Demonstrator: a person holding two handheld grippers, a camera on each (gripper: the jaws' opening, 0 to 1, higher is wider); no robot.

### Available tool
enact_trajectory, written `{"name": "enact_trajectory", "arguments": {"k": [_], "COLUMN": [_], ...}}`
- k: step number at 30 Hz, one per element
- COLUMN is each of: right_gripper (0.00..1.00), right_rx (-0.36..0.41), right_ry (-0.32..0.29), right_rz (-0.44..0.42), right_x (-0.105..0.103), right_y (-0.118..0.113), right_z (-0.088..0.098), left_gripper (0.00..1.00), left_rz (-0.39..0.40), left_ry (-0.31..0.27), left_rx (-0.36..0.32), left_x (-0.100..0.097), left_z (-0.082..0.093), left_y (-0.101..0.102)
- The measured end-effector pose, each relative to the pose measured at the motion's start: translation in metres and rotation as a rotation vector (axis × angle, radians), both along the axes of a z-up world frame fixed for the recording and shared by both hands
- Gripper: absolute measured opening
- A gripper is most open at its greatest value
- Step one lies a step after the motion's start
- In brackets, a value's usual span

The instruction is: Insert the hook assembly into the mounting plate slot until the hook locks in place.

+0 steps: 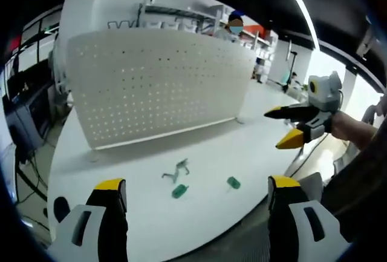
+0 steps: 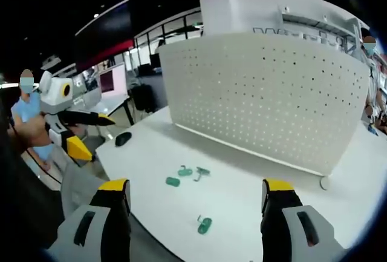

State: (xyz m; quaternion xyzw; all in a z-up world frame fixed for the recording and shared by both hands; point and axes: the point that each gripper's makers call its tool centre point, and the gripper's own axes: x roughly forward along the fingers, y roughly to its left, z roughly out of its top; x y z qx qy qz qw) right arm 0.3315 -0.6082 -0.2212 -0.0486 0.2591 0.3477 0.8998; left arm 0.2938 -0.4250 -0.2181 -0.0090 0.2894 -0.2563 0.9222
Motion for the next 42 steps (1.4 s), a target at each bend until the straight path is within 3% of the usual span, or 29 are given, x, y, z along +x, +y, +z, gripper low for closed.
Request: {"name": "enact_trajectory", "arguments": {"k": [29, 42], "right_gripper": [0.91, 0.91], "right_rx": [-0.01, -0.004], "right_ry": [-0.005, -0.004], "right_rz": [-0.007, -0.009], "right_x": [0.0012, 0.0012], "right_y": [-0.0082, -0.0084], "right_z": [0.0013, 0.0004], "left_gripper": [0.98, 0.98], "left_rz": [-0.016, -0.003], "left_ry": [-0.004, -0.006], "left_rx": [0.015, 0.021], "left_x": [-0.0028, -0.0012], "left_z": [0.0023, 0.0022], "left_y": [-0.0071, -0.001]}}
